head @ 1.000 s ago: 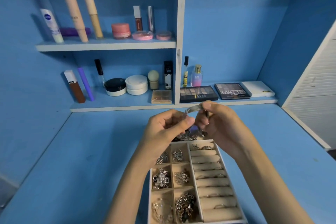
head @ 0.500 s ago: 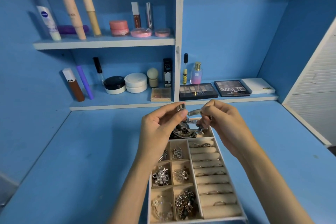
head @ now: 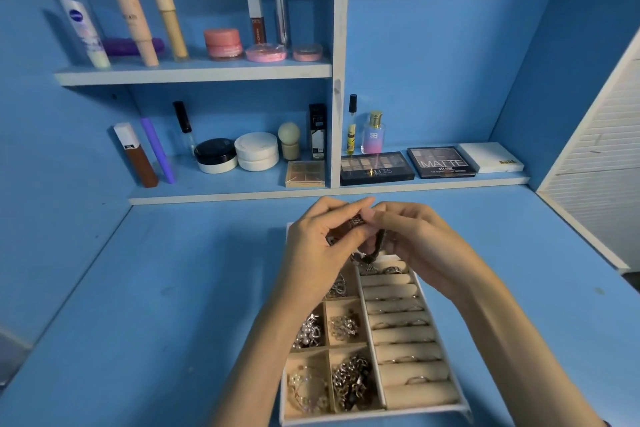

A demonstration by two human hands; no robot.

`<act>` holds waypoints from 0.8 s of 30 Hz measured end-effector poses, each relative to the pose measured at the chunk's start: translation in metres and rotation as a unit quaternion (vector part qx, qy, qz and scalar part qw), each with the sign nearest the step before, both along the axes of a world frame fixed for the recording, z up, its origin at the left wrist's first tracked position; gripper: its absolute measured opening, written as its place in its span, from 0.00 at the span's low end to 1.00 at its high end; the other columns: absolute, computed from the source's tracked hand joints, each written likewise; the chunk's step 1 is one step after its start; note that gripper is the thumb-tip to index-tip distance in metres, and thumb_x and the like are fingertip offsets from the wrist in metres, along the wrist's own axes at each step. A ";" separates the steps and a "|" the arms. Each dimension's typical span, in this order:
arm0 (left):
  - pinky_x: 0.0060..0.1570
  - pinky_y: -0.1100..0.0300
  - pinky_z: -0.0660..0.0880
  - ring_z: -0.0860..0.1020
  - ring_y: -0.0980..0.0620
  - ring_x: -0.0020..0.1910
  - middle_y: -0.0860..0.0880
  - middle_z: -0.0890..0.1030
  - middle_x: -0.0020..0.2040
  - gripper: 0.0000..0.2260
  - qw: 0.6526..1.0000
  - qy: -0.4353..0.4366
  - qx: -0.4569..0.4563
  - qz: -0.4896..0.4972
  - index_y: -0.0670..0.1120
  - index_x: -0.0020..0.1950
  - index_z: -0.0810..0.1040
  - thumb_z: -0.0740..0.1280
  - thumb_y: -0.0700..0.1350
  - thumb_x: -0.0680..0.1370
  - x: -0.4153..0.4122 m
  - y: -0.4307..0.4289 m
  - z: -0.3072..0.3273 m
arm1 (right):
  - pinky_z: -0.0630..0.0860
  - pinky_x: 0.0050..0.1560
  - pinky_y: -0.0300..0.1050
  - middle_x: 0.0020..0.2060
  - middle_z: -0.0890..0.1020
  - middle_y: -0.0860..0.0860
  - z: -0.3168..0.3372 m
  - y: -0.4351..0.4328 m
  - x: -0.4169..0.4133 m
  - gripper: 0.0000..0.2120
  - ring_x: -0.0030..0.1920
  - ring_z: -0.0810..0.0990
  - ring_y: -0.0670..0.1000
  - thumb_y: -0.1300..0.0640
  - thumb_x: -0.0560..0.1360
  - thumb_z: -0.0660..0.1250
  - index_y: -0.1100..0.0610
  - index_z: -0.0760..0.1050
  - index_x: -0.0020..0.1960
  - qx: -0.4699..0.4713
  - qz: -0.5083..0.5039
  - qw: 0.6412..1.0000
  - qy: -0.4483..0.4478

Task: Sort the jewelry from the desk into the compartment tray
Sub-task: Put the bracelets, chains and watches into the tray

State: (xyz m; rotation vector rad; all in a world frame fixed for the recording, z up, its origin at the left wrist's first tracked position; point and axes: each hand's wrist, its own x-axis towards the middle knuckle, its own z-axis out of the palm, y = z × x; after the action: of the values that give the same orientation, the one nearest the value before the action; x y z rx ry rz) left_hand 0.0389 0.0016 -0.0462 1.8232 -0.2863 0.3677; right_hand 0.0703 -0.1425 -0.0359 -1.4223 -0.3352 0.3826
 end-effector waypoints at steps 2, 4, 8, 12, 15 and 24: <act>0.52 0.60 0.75 0.78 0.56 0.46 0.56 0.78 0.48 0.21 1.000 0.022 -0.016 -0.004 0.54 0.59 0.77 0.70 0.52 0.66 0.001 0.002 0.001 | 0.71 0.40 0.41 0.31 0.76 0.56 0.002 -0.001 0.000 0.10 0.35 0.74 0.52 0.56 0.70 0.70 0.64 0.75 0.38 0.006 -0.011 1.000 0.010; 0.51 0.62 0.76 0.77 0.57 0.47 0.57 0.78 0.50 0.23 0.998 0.041 -0.042 -0.006 0.56 0.60 0.76 0.71 0.52 0.64 0.001 0.005 0.002 | 0.68 0.44 0.46 0.31 0.77 0.55 0.002 -0.002 0.002 0.09 0.36 0.74 0.52 0.55 0.68 0.71 0.61 0.76 0.35 0.019 -0.036 0.999 0.030; 0.48 0.67 0.75 0.76 0.59 0.50 0.55 0.79 0.53 0.23 0.994 0.065 -0.087 0.009 0.55 0.60 0.75 0.71 0.51 0.65 0.002 0.007 0.004 | 0.68 0.43 0.45 0.27 0.76 0.52 0.003 -0.004 0.004 0.09 0.33 0.74 0.50 0.54 0.66 0.69 0.59 0.74 0.35 0.064 -0.085 0.990 0.087; 0.47 0.70 0.74 0.77 0.60 0.51 0.56 0.79 0.55 0.22 0.992 0.099 -0.081 -0.006 0.55 0.61 0.74 0.73 0.45 0.69 0.004 0.005 0.000 | 0.70 0.43 0.41 0.26 0.75 0.49 0.006 -0.003 0.005 0.07 0.29 0.74 0.47 0.55 0.66 0.67 0.59 0.73 0.38 0.131 -0.091 0.978 0.136; 0.48 0.70 0.74 0.79 0.60 0.52 0.54 0.80 0.57 0.22 0.987 0.120 -0.103 -0.034 0.51 0.63 0.75 0.72 0.44 0.69 0.003 0.002 -0.002 | 0.74 0.40 0.38 0.26 0.75 0.49 0.005 -0.001 0.004 0.06 0.28 0.74 0.45 0.55 0.67 0.66 0.58 0.76 0.35 0.157 -0.081 0.973 0.151; 0.50 0.57 0.77 0.81 0.54 0.43 0.50 0.82 0.40 0.12 0.978 0.115 -0.173 -0.009 0.52 0.54 0.80 0.70 0.41 0.72 0.010 -0.003 0.022 | 0.76 0.54 0.51 0.39 0.78 0.58 0.000 0.001 0.008 0.19 0.44 0.78 0.59 0.51 0.75 0.64 0.66 0.76 0.55 0.085 -0.075 0.987 0.112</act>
State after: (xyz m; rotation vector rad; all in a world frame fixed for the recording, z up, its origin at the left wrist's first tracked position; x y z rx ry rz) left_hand 0.0484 -0.0015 -0.0241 1.5004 -0.0706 0.1774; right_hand 0.0783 -0.1420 -0.0359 -1.2139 -0.0750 0.3786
